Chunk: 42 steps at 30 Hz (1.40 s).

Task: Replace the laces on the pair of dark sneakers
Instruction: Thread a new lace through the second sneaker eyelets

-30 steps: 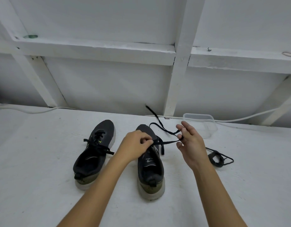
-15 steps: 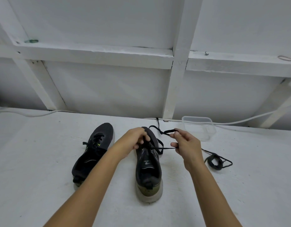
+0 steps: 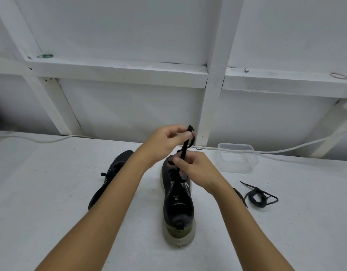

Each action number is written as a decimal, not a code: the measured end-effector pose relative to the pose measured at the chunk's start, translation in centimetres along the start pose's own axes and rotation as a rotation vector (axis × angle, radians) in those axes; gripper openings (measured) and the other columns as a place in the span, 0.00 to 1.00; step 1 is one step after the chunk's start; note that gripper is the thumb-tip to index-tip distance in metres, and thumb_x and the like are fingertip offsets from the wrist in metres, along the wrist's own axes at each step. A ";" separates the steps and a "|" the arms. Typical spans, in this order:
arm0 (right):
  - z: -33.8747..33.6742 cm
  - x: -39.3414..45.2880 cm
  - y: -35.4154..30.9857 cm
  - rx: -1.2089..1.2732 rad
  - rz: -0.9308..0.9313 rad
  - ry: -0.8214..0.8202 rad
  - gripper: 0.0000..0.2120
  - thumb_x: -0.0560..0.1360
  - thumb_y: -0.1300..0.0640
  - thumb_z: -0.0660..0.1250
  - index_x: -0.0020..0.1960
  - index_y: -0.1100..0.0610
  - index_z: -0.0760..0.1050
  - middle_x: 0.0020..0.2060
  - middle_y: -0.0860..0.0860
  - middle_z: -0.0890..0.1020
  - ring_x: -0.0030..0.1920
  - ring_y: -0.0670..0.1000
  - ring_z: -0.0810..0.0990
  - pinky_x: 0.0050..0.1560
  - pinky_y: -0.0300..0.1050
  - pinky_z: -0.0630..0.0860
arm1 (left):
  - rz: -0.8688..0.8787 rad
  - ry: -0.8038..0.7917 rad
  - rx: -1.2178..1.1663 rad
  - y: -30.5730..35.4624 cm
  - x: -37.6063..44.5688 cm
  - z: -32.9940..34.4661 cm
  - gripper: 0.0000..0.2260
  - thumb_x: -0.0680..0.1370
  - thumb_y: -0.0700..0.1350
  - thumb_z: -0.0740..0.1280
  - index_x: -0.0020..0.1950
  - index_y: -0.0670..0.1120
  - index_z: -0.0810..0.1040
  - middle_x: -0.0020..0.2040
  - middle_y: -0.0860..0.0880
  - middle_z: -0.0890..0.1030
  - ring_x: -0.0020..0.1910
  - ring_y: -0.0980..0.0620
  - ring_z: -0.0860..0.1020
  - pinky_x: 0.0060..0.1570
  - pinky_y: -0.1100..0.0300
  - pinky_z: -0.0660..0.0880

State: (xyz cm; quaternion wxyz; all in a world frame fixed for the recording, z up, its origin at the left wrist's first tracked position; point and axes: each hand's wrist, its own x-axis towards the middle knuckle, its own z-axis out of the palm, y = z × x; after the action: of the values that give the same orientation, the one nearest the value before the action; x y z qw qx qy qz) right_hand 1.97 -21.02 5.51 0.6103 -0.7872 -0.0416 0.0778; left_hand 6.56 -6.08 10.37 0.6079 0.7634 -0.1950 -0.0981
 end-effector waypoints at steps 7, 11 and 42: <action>-2.3 -0.6 0.1 0.146 0.000 0.098 0.12 0.86 0.54 0.58 0.52 0.52 0.79 0.43 0.47 0.87 0.36 0.46 0.77 0.36 0.39 0.70 | -0.181 -0.115 0.238 -4.4 -2.5 -1.2 0.09 0.82 0.59 0.61 0.56 0.64 0.80 0.42 0.55 0.85 0.46 0.61 0.81 0.49 0.61 0.71; -3.4 -0.8 0.3 0.175 0.074 0.179 0.14 0.85 0.49 0.58 0.49 0.53 0.79 0.50 0.46 0.87 0.42 0.48 0.86 0.40 0.41 0.79 | -0.127 -0.026 0.355 -4.2 -3.3 -2.7 0.14 0.76 0.64 0.67 0.44 0.56 0.85 0.31 0.57 0.78 0.32 0.61 0.73 0.34 0.71 0.68; 0.0 0.0 -1.5 -0.355 -0.263 0.105 0.14 0.79 0.51 0.71 0.63 0.41 0.80 0.55 0.35 0.81 0.41 0.42 0.80 0.45 0.28 0.73 | -0.088 -0.026 0.114 -1.3 -5.0 -4.4 0.14 0.76 0.61 0.66 0.45 0.52 0.85 0.27 0.53 0.64 0.27 0.55 0.61 0.28 0.66 0.60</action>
State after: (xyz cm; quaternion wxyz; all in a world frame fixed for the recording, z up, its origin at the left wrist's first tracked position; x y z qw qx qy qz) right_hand 1.96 -20.62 6.92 0.4685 -0.8730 -0.1250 -0.0520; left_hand 3.94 0.12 9.76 0.5561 0.8032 -0.1746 -0.1233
